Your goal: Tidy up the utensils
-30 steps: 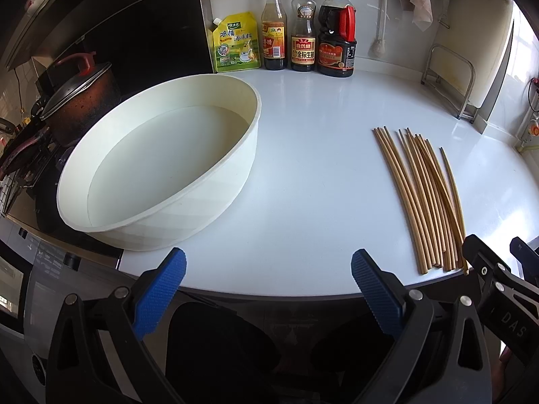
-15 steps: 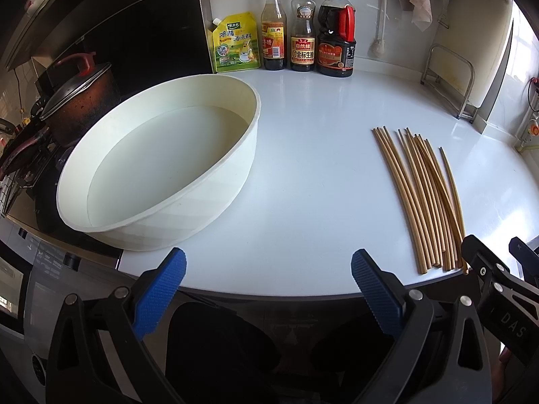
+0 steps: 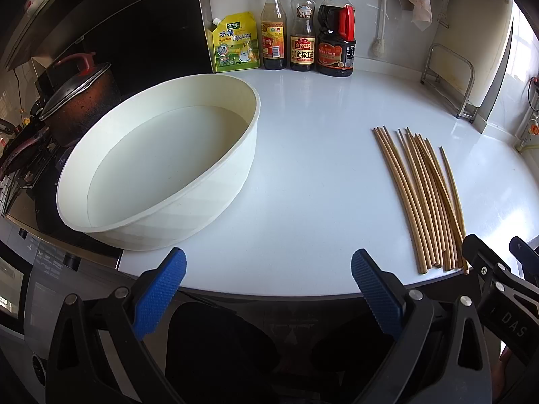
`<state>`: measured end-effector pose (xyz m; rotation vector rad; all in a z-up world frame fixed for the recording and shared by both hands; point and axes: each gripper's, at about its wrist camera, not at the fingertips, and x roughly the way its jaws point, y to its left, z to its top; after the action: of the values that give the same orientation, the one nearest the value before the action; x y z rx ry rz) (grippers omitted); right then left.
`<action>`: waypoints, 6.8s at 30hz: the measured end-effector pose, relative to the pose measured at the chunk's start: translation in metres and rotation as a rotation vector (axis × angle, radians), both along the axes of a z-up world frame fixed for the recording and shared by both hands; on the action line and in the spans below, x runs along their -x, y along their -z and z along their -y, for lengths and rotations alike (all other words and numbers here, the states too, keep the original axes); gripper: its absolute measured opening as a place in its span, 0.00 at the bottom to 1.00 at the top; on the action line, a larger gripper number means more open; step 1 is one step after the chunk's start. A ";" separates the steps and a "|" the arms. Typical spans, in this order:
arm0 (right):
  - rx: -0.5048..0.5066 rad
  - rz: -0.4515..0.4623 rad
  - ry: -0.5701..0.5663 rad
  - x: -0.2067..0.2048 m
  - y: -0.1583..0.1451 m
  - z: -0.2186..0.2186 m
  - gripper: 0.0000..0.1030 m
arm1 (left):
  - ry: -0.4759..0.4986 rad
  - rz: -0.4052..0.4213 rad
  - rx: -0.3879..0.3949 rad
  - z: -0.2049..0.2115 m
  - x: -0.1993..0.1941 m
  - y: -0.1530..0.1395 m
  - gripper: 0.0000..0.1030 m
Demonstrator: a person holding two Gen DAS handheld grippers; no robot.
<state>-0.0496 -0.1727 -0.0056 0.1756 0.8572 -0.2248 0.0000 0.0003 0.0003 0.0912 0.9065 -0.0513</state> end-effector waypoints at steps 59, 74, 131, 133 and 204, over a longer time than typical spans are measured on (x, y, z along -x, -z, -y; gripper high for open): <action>0.038 -0.071 0.069 -0.057 0.042 0.096 0.92 | 0.137 -0.075 0.123 0.087 -0.078 0.030 0.94; 0.096 -0.143 0.053 -0.079 0.061 0.102 0.91 | 0.132 -0.131 0.071 0.108 -0.097 0.051 0.94; -0.114 0.043 -0.104 -0.062 0.012 0.075 0.06 | 0.220 -0.132 0.184 0.091 -0.084 0.009 0.07; -0.126 0.069 -0.131 -0.064 0.000 0.064 0.06 | 0.218 -0.103 0.200 0.082 -0.082 -0.005 0.07; -0.185 -0.041 -0.530 -0.182 -0.016 -0.213 0.07 | -0.190 0.008 0.199 -0.196 -0.107 -0.008 0.46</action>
<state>0.1328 0.0407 0.0107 0.1112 0.9354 0.3489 0.1072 0.1968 0.0083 -0.1799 0.8936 0.0351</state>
